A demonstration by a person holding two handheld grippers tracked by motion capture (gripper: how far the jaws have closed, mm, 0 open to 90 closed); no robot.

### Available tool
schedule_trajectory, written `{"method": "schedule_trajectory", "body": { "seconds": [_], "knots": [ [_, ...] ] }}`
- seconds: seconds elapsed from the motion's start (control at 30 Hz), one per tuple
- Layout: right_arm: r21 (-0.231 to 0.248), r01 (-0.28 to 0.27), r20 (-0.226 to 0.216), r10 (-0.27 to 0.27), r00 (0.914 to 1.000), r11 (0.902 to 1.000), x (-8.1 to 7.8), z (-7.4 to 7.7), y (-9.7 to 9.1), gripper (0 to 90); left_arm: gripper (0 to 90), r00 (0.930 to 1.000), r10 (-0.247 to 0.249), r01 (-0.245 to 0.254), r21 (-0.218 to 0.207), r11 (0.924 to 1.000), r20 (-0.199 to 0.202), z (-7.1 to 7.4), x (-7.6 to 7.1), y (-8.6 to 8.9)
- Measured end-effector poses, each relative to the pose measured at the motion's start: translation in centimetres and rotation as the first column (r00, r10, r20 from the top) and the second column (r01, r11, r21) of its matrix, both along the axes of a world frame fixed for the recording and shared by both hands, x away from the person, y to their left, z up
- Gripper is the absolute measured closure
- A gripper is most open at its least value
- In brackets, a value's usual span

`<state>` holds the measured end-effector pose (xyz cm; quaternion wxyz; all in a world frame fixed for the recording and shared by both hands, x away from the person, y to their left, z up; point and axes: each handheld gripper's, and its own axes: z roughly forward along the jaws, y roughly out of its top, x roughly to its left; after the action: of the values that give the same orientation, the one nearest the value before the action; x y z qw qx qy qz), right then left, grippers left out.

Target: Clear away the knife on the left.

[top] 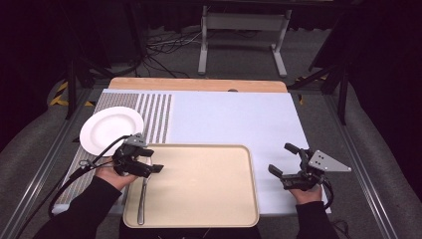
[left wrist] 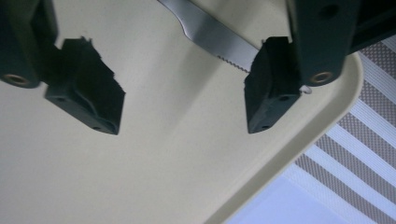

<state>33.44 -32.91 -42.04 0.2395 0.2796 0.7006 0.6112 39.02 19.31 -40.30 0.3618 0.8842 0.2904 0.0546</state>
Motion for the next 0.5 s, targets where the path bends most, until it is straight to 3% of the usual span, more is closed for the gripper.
{"method": "schedule_trajectory", "body": {
  "seconds": [0.2, 0.5],
  "knots": [
    [0.0, -0.002, 0.0, 0.002, 1.0, 1.0, 0.0, 0.0, 0.0, 1.5, 5.2, 0.9974, 0.008, -0.004, -0.051, 0.9987, 0.071, 1.1, -0.5, 0.8],
    [0.006, -0.001, -0.002, 0.001, 1.0, 1.0, 0.0, 0.0, 0.1, 1.5, 1.5, 0.99, 0.006, 0.012, -0.122, 0.9925, 0.141, 2.5, -1.6, 2.2]
  ]
}}
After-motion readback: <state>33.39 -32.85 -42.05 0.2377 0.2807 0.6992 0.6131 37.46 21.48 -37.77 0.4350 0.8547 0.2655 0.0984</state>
